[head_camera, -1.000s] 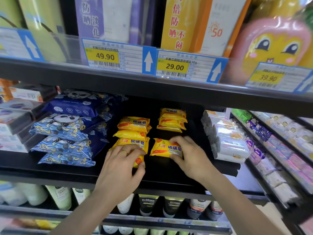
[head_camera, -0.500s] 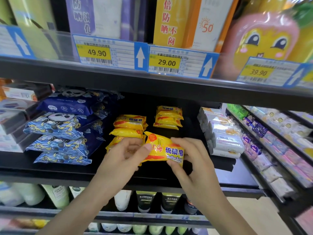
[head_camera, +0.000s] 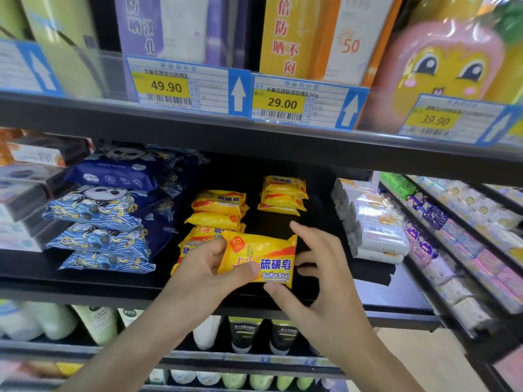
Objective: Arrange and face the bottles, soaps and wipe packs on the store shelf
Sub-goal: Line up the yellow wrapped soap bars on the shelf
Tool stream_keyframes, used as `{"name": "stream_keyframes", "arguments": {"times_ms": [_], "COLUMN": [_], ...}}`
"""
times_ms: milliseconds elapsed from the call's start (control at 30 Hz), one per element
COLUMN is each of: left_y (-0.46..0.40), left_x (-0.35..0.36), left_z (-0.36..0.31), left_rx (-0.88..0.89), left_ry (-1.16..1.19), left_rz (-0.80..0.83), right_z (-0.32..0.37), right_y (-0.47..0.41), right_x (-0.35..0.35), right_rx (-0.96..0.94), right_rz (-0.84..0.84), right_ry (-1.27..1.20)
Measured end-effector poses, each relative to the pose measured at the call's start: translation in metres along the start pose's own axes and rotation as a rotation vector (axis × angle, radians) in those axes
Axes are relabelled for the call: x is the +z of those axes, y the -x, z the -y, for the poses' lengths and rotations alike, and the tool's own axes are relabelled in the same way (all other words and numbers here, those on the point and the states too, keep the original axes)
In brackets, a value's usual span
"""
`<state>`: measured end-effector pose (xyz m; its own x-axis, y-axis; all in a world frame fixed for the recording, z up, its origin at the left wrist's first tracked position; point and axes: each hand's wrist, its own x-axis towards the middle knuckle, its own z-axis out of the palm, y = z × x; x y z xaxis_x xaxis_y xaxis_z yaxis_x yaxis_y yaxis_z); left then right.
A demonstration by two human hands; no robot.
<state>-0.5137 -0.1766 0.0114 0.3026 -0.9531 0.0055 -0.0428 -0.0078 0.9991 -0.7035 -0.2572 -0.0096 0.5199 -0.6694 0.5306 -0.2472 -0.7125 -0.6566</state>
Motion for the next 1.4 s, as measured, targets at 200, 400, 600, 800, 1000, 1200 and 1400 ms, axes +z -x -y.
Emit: {"name": "stream_keyframes", "arguments": {"times_ms": [200, 400, 600, 800, 1000, 1200, 1400], "left_y": [0.003, 0.002, 0.003, 0.005, 0.002, 0.000, 0.006], "left_x": [-0.006, -0.010, -0.012, -0.012, -0.015, -0.021, -0.019], "left_z": [0.001, 0.005, 0.009, 0.013, 0.021, 0.029, 0.025], "left_rx": [0.068, 0.156, 0.222, 0.302, 0.420, 0.349, 0.276], "left_ry": [0.007, -0.056, -0.211, -0.295, -0.382, -0.352, -0.258], "left_rz": [0.021, -0.009, 0.014, 0.009, -0.052, -0.100, -0.123], "right_z": [0.012, 0.024, 0.023, 0.026, 0.021, 0.015, 0.015], "right_y": [-0.009, -0.025, -0.027, -0.030, -0.028, -0.023, -0.021], "right_x": [-0.006, -0.017, -0.010, -0.008, -0.005, -0.007, -0.010], "right_rx": [0.345, 0.821, 0.818, 0.902, 0.948, 0.960, 0.877], "right_rz": [-0.150, 0.126, 0.226, 0.293, 0.279, 0.240, 0.194], "right_ry": [-0.284, -0.724, -0.701, -0.824, -0.901, -0.911, -0.802]}}
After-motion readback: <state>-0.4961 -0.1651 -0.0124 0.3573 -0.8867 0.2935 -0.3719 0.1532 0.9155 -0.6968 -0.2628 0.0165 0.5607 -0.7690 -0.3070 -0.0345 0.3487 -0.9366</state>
